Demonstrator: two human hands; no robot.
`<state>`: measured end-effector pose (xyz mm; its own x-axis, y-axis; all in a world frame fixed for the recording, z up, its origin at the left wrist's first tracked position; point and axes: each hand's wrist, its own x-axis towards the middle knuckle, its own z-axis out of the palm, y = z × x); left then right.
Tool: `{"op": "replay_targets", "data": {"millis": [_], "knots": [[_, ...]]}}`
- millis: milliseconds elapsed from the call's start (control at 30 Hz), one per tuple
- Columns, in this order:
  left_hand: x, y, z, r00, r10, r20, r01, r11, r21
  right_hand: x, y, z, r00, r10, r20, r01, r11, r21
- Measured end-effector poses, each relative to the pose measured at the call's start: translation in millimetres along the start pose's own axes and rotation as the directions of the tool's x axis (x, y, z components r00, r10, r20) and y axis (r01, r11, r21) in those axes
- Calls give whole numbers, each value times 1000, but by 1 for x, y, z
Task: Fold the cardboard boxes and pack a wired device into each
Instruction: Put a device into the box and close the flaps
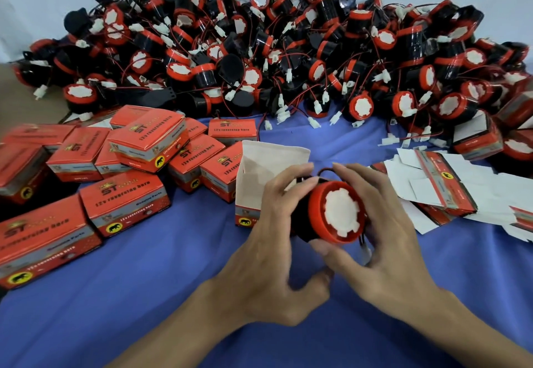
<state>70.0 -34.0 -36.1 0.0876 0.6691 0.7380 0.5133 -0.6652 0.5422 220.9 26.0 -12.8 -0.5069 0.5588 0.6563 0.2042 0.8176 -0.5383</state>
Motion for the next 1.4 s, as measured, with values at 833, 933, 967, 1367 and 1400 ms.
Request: {"op": "replay_targets", "data": {"millis": [833,933,967,1367,1400], "knots": [[5,-4,0,926,37,-376,19,989,145,-1,-2,4,990,45,134,-69,981,180],[3,-9,-1,933,106,-344,-30,975,219,-1,-3,3,990,70,119,-92,979,183],[3,-10,-1,932,124,-340,-41,969,243,-1,-4,2,990,95,105,-114,973,199],[5,-16,3,937,232,-261,-142,935,324,-6,-13,6,975,207,74,-218,864,453],[5,-15,3,938,249,-241,-160,928,338,-5,-14,6,975,210,79,-222,859,461]]}}
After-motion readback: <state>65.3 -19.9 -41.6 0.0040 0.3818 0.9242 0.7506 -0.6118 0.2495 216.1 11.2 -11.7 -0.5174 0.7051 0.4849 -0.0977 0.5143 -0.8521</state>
